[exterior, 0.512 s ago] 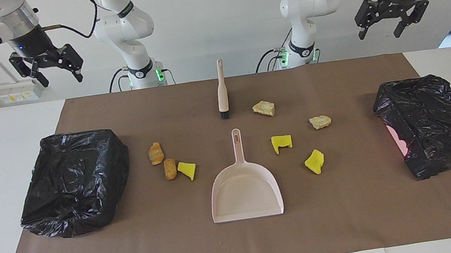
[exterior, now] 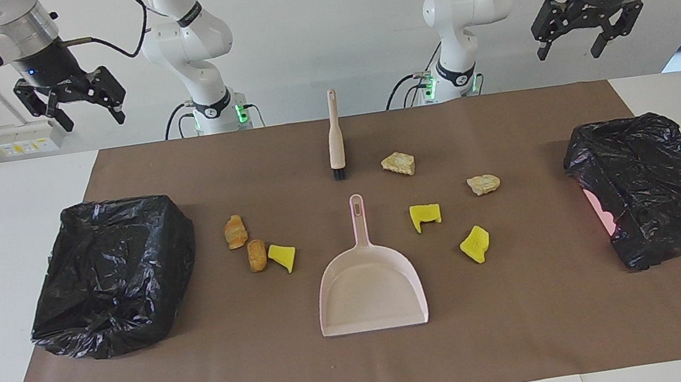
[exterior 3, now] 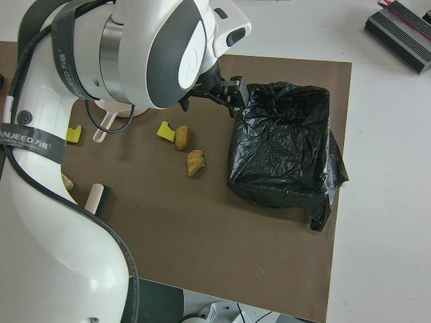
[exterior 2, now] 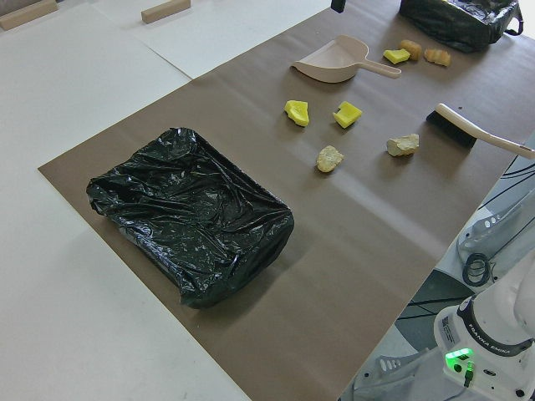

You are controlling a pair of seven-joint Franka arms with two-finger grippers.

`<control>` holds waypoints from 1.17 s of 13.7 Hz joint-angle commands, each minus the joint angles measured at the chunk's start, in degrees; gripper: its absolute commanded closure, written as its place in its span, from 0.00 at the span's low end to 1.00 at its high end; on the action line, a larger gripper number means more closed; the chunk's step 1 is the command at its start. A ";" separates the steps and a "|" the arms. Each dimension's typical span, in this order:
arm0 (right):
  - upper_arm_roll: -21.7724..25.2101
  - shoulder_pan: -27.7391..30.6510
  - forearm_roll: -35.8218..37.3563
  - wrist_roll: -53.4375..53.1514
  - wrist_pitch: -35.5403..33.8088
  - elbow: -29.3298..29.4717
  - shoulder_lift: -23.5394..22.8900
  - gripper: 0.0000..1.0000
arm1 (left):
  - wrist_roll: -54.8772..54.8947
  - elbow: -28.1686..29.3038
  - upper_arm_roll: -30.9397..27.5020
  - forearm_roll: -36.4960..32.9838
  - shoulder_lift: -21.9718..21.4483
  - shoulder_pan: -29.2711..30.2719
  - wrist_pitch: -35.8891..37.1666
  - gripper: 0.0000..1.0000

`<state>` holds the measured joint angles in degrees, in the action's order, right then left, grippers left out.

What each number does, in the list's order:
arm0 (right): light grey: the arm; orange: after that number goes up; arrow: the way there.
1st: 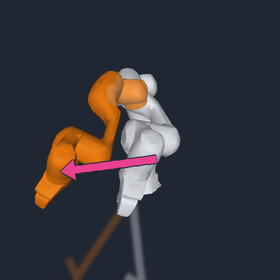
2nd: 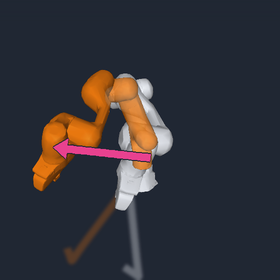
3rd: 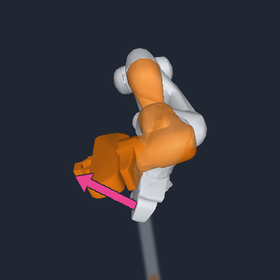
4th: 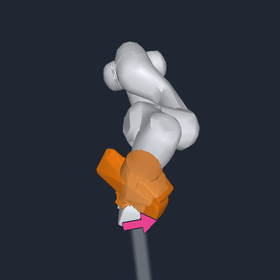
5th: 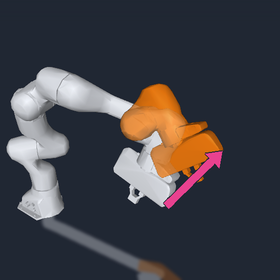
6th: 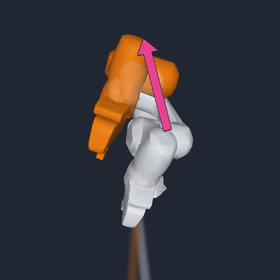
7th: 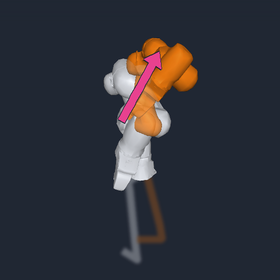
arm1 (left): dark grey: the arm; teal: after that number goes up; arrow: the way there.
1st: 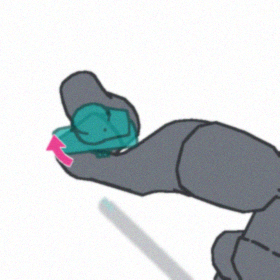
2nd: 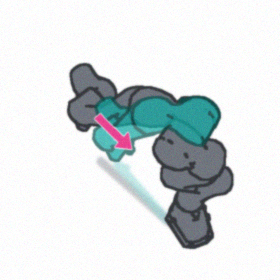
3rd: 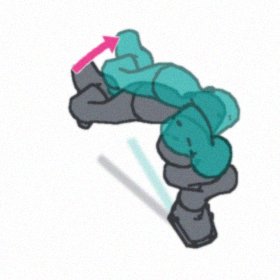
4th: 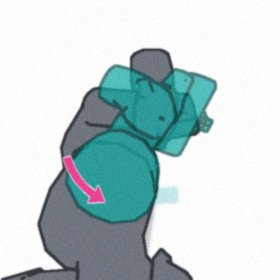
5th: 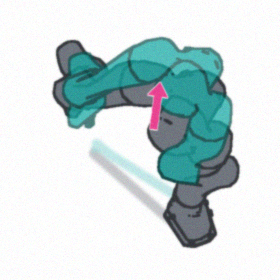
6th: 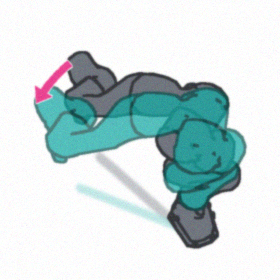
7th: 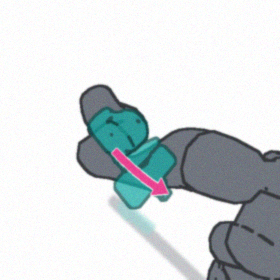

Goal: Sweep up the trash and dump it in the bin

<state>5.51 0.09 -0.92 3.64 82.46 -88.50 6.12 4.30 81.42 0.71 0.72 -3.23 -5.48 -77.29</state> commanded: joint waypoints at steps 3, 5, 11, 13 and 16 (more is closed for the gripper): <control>-0.32 0.17 -0.14 -0.47 0.68 -1.41 1.00 0.00 | -0.87 2.17 0.43 0.33 -1.78 0.03 -1.02 0.00; -0.23 0.17 -0.14 -0.56 0.07 -1.32 1.00 0.00 | -0.79 2.34 0.52 0.33 -1.78 0.12 -1.29 0.00; -0.14 0.26 0.12 -0.38 -1.25 -0.88 1.00 0.00 | -0.87 2.34 0.52 0.42 -1.78 0.12 -1.29 0.00; -0.23 0.26 0.21 -0.30 -3.52 -0.97 1.87 0.00 | -0.96 2.34 0.52 0.42 -1.78 0.12 -1.29 0.00; -0.32 0.17 0.13 -0.65 -3.01 -3.34 2.76 0.00 | -0.96 2.26 0.52 0.42 -1.78 0.03 -1.29 0.00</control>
<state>5.51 0.10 -0.92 3.64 79.20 -88.90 7.07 4.14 81.43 1.06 0.72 -3.23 -5.51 -77.31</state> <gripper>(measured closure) 0.000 0.000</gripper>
